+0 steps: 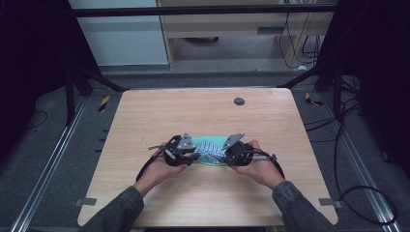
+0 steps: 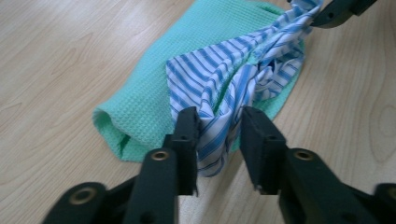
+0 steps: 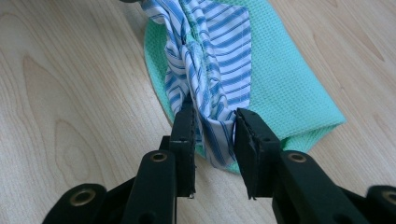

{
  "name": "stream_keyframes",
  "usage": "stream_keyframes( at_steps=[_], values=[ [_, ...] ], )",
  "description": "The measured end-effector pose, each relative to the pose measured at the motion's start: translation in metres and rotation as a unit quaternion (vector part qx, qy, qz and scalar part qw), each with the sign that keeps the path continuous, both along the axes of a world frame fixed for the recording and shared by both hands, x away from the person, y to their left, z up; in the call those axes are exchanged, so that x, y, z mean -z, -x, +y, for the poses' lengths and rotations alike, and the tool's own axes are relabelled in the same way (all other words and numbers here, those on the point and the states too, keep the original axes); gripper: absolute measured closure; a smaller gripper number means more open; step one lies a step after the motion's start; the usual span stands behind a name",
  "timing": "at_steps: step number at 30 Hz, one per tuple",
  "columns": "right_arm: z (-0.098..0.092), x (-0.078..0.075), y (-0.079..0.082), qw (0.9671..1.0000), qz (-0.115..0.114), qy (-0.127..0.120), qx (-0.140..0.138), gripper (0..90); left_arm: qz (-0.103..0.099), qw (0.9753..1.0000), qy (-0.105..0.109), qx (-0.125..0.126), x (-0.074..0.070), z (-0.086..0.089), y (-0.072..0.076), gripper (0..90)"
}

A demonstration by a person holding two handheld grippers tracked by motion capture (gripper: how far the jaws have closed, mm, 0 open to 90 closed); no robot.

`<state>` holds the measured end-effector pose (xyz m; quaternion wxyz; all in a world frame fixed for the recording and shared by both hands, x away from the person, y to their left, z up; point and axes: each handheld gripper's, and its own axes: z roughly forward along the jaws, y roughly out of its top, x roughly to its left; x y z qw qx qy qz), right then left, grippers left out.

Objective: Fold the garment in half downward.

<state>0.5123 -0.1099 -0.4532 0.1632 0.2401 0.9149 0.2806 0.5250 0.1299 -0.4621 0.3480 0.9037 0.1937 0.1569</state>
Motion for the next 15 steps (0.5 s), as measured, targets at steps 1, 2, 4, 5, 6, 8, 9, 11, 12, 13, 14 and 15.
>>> stream_keyframes(
  at_steps=[1,2,4,5,6,8,9,11,12,13,14,15],
  values=[
    [0.0,0.001,0.0,1.0,0.0,-0.003,-0.001,67.4,-0.003,1.0,-0.002,0.0,0.0,0.0,0.001,69.4],
    [0.0,0.001,0.0,1.0,0.001,-0.004,-0.002,68.1,-0.005,1.0,0.0,0.0,0.001,0.0,0.002,72.3],
    [0.0,0.002,0.001,1.0,0.002,-0.004,-0.003,70.7,-0.007,1.0,-0.001,0.002,0.001,0.002,0.003,75.0],
    [-0.001,0.002,0.001,1.0,0.002,-0.004,-0.005,73.2,-0.01,0.9999,-0.002,0.004,0.001,0.003,0.004,77.8],
    [-0.001,0.002,0.001,1.0,0.002,-0.004,-0.005,73.2,-0.01,0.9999,-0.002,0.004,0.001,0.003,0.004,79.2],
    [-0.002,0.003,0.004,0.9999,0.004,-0.006,-0.008,80.0,-0.008,1.0,0.001,0.005,0.003,0.004,0.005,82.1],
    [-0.002,0.004,0.005,0.9999,0.004,-0.007,-0.009,82.0,-0.007,0.9999,-0.003,0.011,0.005,0.004,0.007,82.9],
    [-0.002,0.005,0.006,0.9999,0.006,-0.006,-0.011,85.0,-0.007,0.9997,-0.013,0.02,0.007,0.004,0.009,83.9],
    [-0.002,0.006,0.007,0.9999,0.005,-0.003,-0.014,85.8,-0.007,0.9997,-0.013,0.02,0.007,0.004,0.009,84.1],
    [-0.002,0.007,0.007,0.9999,0.007,-0.004,-0.014,86.5,-0.006,0.9995,-0.018,0.025,0.009,0.004,0.011,84.4],
    [-0.002,0.007,0.008,0.9998,0.008,-0.003,-0.016,86.9,-0.006,0.9995,-0.018,0.025,0.009,0.004,0.011,84.5],
    [-0.002,0.008,0.009,0.9998,0.007,0.0,-0.016,87.2,-0.005,0.9993,-0.023,0.029,0.01,0.005,0.013,84.7]
  ],
)
